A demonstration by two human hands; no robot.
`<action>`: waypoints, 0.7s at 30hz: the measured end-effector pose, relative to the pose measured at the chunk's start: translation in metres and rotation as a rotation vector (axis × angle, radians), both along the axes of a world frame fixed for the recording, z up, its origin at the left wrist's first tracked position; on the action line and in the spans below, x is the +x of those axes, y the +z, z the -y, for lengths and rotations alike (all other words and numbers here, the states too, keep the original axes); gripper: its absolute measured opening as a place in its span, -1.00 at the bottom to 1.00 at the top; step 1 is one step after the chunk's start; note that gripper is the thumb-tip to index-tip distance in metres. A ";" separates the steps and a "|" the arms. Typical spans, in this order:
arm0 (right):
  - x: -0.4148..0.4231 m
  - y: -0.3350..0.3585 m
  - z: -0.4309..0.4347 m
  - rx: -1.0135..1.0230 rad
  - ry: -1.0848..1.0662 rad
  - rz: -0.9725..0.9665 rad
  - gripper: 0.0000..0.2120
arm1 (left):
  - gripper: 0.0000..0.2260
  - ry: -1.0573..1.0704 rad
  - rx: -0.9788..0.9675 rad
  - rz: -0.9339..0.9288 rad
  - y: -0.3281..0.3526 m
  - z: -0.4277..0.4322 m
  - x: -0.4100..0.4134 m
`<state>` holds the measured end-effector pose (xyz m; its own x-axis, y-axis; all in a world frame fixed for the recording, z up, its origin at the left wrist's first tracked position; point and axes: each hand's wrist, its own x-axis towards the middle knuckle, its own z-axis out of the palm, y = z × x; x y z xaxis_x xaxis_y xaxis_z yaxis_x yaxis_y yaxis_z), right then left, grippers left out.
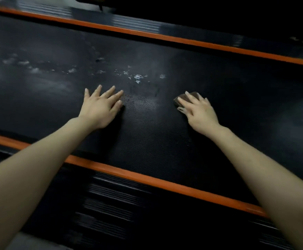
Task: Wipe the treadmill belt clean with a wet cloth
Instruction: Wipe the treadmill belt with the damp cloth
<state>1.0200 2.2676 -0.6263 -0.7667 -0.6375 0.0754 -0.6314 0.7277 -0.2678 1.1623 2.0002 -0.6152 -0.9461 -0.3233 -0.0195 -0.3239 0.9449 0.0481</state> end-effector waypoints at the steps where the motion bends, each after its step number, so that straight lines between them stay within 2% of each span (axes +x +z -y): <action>1: 0.011 -0.003 0.015 -0.004 0.040 -0.037 -0.62 | -0.56 0.016 0.004 -0.001 0.004 0.001 0.006; 4: 0.078 -0.012 0.037 -0.093 0.524 -0.141 -0.58 | -0.56 0.032 -0.026 0.045 0.009 0.006 0.018; 5: 0.101 -0.012 0.033 -0.075 0.689 -0.110 -0.57 | -0.56 0.031 -0.045 0.078 0.008 0.010 0.020; 7: 0.109 -0.008 0.020 -0.044 0.876 -0.028 -0.59 | -0.56 0.013 -0.087 0.152 0.007 0.021 0.021; 9: 0.084 -0.009 0.013 -0.010 0.873 -0.061 -0.58 | -0.55 -0.007 -0.122 0.194 0.006 0.035 0.018; 10: 0.066 -0.012 0.012 -0.006 0.784 -0.100 -0.57 | -0.55 -0.004 -0.124 0.192 0.005 0.043 0.016; 14: 0.007 -0.009 0.033 -0.047 0.041 -0.056 -0.62 | -0.55 0.021 -0.079 0.132 -0.004 0.069 0.008; 15: 0.013 -0.009 0.045 -0.040 -0.058 -0.049 -0.62 | -0.54 0.011 -0.078 0.127 -0.007 0.073 0.006; 16: 0.024 -0.012 0.055 -0.034 -0.048 -0.097 -0.62 | -0.54 -0.008 -0.082 0.119 -0.011 0.076 0.003; 18: 0.063 -0.017 0.068 -0.076 0.207 -0.174 -0.58 | -0.53 -0.066 -0.085 0.079 -0.018 0.082 -0.006; 21: 0.121 -0.012 0.061 0.004 0.648 -0.072 -0.57 | -0.54 -0.157 -0.059 0.011 -0.019 0.091 -0.024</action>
<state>1.1408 2.2067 -0.6388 -0.2201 -0.9694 0.1087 -0.9589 0.1945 -0.2067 1.1381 1.9092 -0.6347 -0.9850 -0.1721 -0.0157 -0.1719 0.9850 -0.0119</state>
